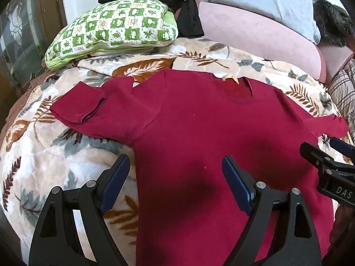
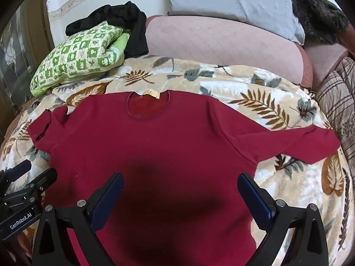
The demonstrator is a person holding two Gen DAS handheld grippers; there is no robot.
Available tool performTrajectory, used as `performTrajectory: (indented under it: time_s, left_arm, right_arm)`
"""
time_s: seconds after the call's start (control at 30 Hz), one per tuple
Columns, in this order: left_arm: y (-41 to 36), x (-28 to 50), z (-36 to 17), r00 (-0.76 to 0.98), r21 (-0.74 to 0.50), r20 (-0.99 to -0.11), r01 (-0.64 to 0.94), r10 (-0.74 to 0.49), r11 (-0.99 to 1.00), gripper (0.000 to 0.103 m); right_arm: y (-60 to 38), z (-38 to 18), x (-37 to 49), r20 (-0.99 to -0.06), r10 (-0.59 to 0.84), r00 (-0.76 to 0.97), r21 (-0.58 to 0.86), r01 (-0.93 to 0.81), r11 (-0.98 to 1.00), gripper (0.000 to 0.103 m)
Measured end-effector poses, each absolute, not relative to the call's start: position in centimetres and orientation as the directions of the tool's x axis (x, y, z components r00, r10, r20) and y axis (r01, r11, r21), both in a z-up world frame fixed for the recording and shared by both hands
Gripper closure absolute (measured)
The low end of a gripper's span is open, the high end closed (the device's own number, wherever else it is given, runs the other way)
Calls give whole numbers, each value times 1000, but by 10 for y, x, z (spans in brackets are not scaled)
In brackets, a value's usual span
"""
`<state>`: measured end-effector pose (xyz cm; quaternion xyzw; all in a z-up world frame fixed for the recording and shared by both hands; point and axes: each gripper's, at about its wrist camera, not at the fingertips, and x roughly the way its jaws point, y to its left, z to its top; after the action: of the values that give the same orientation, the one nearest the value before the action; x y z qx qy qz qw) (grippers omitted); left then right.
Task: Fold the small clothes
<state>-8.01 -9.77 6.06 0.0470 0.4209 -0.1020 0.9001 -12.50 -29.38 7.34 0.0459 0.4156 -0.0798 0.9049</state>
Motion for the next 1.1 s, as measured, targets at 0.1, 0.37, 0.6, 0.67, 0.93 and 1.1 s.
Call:
performTrajectory:
  time_s: [0.1,0.37,0.6,0.67,0.93,1.1]
  left_arm:
    - [-99,-73,54,628,-7,-764,223,-149,975,18]
    - [-93,-52,43,615,-25,-775,201,-146,979,18]
    - [-86,-43,43,626,-14,-770,181,-126,983,18]
    - [-83,-40,41,620,-17,-775,170,-121,985,18]
    - [-75,-32,37,608,-36,-785,150,-121,988,18]
    - [-73,-31,35,603,-36,-789,145,-118,989,18]
  right_arm:
    - [-293,68,-117,-764,-100,638,19,177,984,1]
    - [-291,58,-97,-767,-43,640,76,158,985,1]
    - [-285,51,-88,-769,-34,638,81,151,985,1]
    - [-281,50,-85,-773,-26,634,88,148,985,1]
    - [-267,46,-74,-781,-28,624,66,127,990,1]
    - [-264,46,-70,-775,-24,631,73,127,989,1]
